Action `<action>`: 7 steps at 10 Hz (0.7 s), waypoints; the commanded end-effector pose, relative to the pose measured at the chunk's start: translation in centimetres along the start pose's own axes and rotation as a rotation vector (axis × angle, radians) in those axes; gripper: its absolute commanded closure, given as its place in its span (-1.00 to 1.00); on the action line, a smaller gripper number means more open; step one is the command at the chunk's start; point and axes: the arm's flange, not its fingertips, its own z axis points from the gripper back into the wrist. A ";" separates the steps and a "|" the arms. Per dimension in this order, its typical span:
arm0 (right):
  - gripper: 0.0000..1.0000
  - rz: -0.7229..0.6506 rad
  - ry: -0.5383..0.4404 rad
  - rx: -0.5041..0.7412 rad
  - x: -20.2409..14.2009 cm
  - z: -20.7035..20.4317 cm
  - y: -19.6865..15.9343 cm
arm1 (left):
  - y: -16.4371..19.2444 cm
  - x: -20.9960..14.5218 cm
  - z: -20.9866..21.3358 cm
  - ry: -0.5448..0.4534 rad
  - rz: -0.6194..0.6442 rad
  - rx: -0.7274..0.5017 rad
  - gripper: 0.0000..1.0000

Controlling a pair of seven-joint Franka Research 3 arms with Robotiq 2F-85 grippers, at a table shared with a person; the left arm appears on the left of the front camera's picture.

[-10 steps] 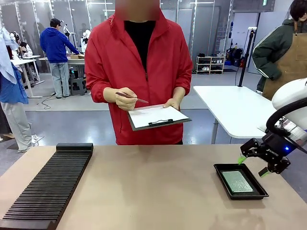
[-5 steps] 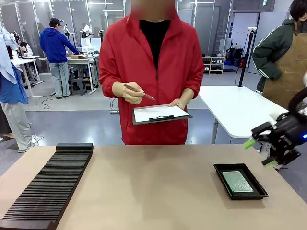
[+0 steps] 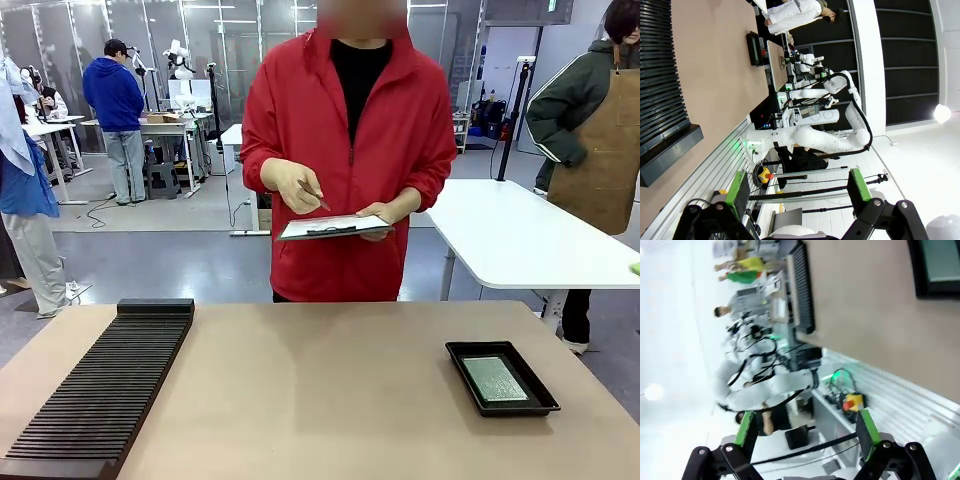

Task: Inspect the PCB.
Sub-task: Place the Blank PCB in the ESD tray.

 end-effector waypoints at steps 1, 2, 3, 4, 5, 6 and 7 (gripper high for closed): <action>-1.00 -0.008 0.020 0.135 -0.4 2.3 -2.7 | -0.3 0.0 0.2 0.011 -0.002 -0.009 -1.00; -1.00 0.005 0.029 0.170 -1.3 2.1 -3.7 | -0.3 0.0 0.2 0.011 -0.002 -0.009 -1.00; -1.00 0.015 0.021 0.189 -1.8 2.0 -4.5 | -0.3 0.0 0.2 0.011 -0.002 -0.009 -1.00; -1.00 0.017 0.012 0.188 -1.8 1.8 -5.1 | -0.3 0.0 0.2 0.011 -0.002 -0.009 -1.00; -1.00 0.018 0.011 0.199 -1.5 1.3 -5.4 | -0.3 0.0 0.2 0.011 -0.002 -0.009 -1.00; -1.00 0.013 -0.027 0.190 -0.3 0.5 -5.9 | -0.3 0.0 0.2 0.011 -0.002 -0.009 -1.00; -1.00 -0.007 0.020 0.184 -2.1 1.8 -5.4 | -0.3 0.0 0.2 0.011 -0.002 -0.009 -1.00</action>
